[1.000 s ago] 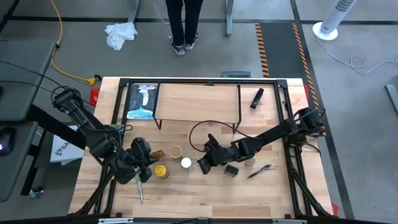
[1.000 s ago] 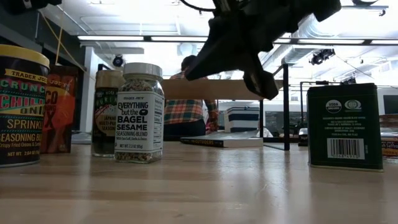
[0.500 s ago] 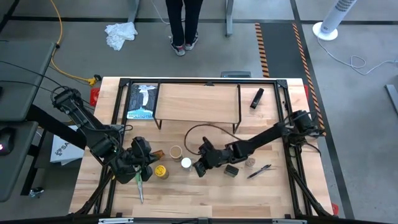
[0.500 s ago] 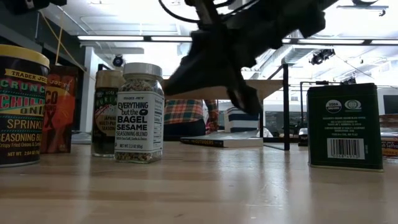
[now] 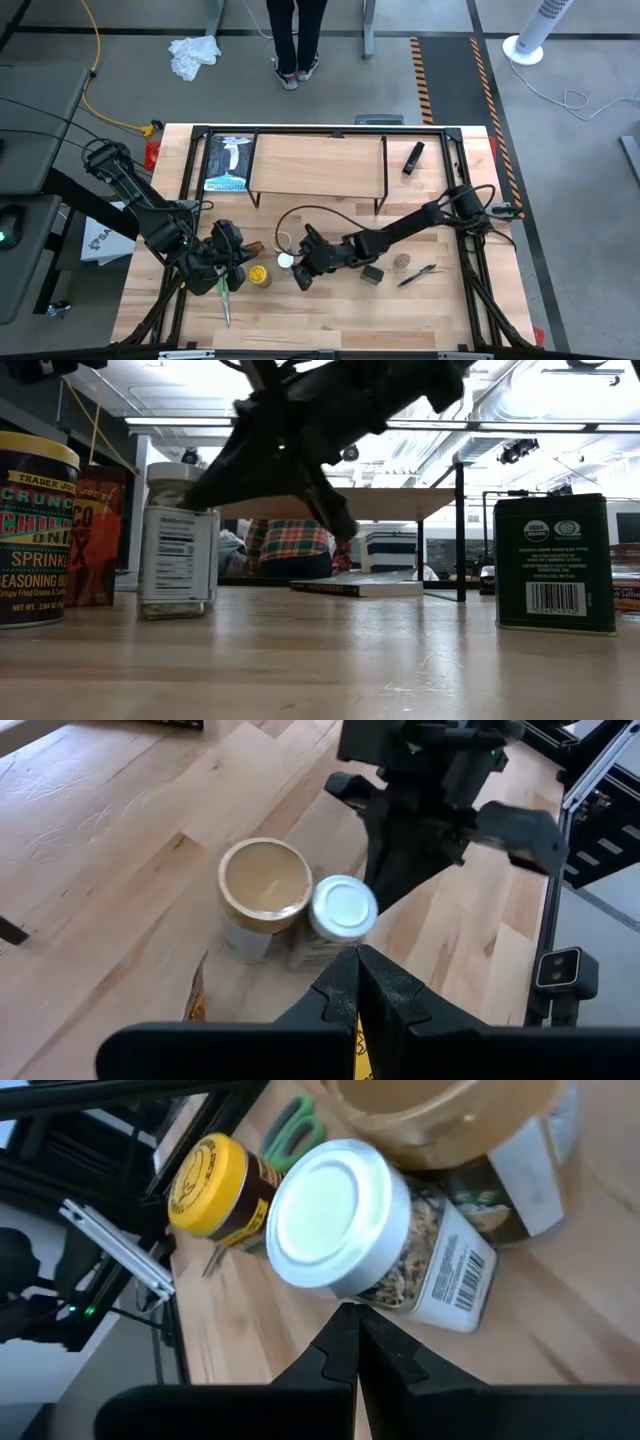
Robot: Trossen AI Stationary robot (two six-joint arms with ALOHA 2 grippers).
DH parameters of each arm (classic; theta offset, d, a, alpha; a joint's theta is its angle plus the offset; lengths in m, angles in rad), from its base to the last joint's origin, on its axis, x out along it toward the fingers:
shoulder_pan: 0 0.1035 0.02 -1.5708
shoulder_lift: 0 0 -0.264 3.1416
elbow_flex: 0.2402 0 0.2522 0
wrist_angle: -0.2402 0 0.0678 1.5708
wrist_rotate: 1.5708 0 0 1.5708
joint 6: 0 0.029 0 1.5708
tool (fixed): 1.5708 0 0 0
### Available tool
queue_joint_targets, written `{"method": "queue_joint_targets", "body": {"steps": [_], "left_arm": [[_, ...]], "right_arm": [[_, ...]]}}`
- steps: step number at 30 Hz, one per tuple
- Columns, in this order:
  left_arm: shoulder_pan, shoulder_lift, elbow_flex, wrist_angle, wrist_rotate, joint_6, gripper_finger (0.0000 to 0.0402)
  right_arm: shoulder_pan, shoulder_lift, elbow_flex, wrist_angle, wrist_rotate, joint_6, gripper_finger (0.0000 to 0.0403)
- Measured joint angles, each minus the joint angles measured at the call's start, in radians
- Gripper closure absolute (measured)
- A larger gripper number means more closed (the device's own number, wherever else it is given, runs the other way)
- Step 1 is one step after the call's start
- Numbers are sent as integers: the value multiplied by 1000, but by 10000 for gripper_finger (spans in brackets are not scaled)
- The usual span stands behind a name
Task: Shelf spices
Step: Adjust the seasoning bottles, can and pack
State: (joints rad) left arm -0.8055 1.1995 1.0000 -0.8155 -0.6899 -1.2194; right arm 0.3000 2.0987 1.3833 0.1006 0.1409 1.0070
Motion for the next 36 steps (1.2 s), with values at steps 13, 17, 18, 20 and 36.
{"method": "queue_joint_targets", "body": {"steps": [13, 17, 18, 20, 36], "left_arm": [[0, 0, 0, -2, -23, 17, 401], [0, 0, 0, -1, -53, 19, 401], [0, 0, 0, -1, -59, 19, 401], [2, 0, 0, -2, -76, 19, 401], [14, 0, 0, -2, -114, 19, 401]], "right_arm": [[-29, -85, 47, -263, 5, -171, 403], [-74, -72, 46, -259, 91, -142, 403], [-83, -70, 46, -263, 112, -133, 403], [-97, -66, 45, -268, 151, -122, 403], [-123, -27, 45, -44, 93, -148, 403]]}}
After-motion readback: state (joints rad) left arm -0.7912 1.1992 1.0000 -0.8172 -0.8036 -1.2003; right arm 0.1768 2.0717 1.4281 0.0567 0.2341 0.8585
